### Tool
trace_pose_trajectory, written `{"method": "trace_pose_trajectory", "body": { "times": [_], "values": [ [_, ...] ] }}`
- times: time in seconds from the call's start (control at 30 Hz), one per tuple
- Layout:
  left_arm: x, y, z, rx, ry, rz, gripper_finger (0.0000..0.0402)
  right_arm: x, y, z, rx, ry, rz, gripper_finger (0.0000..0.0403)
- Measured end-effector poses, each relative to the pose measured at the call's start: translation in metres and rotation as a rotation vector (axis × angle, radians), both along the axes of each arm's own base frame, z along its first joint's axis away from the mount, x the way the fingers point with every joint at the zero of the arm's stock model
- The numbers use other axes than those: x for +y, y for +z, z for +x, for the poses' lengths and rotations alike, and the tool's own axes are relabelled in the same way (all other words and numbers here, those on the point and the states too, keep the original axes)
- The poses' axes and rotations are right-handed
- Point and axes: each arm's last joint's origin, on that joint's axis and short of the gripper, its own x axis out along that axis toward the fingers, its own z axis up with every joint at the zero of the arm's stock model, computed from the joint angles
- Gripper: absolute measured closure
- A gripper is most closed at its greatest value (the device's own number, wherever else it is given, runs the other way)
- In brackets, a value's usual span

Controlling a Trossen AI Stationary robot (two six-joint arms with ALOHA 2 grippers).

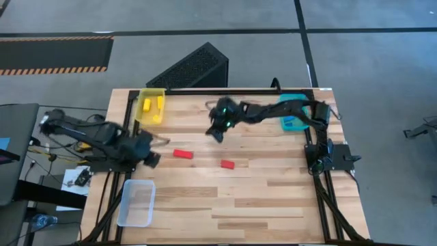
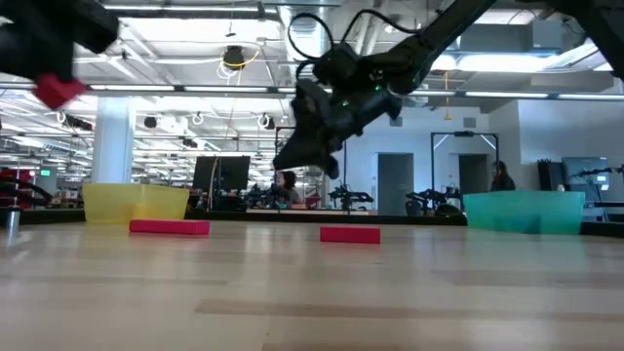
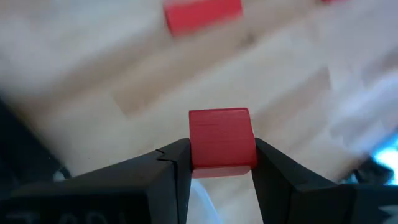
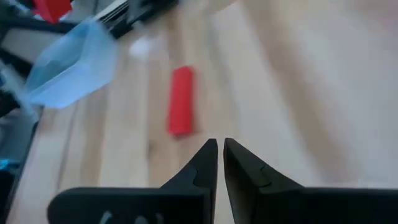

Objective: Sort & place blocks by color
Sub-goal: Put the red square wooden block into the transparent bin

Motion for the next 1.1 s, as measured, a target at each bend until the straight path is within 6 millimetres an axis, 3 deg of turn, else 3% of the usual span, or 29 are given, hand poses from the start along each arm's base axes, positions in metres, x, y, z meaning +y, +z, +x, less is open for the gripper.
{"method": "trace_pose_trajectory", "body": {
  "times": [0.2,0.43,0.63,0.8,0.97,1.1],
  "values": [
    [-0.035,-0.004,-0.015,0.099,-0.152,-0.069,0.0299,0.051,-0.009,0.021,-0.012,0.066,-0.029,0.0351],
    [-0.055,-0.012,-0.031,0.211,-0.428,-0.02,0.0286,0.09,0.022,0.036,-0.024,-0.093,-0.126,0.0351],
    [-0.072,-0.055,-0.032,0.204,-0.676,-0.163,0.0294,0.098,0.047,0.042,0.086,-0.21,-0.079,0.0351],
    [-0.073,-0.088,-0.036,0.231,-0.696,-0.202,0.0276,0.121,0.057,0.038,0.221,-0.166,-0.088,0.0351],
    [-0.072,-0.088,-0.038,0.224,-0.807,-0.188,0.0266,0.15,0.046,0.021,0.438,-0.177,-0.158,0.0351],
    [-0.072,-0.088,-0.036,0.197,-0.849,-0.179,0.0264,0.168,0.029,0.012,0.504,-0.19,-0.122,0.0351]
  ]
}}
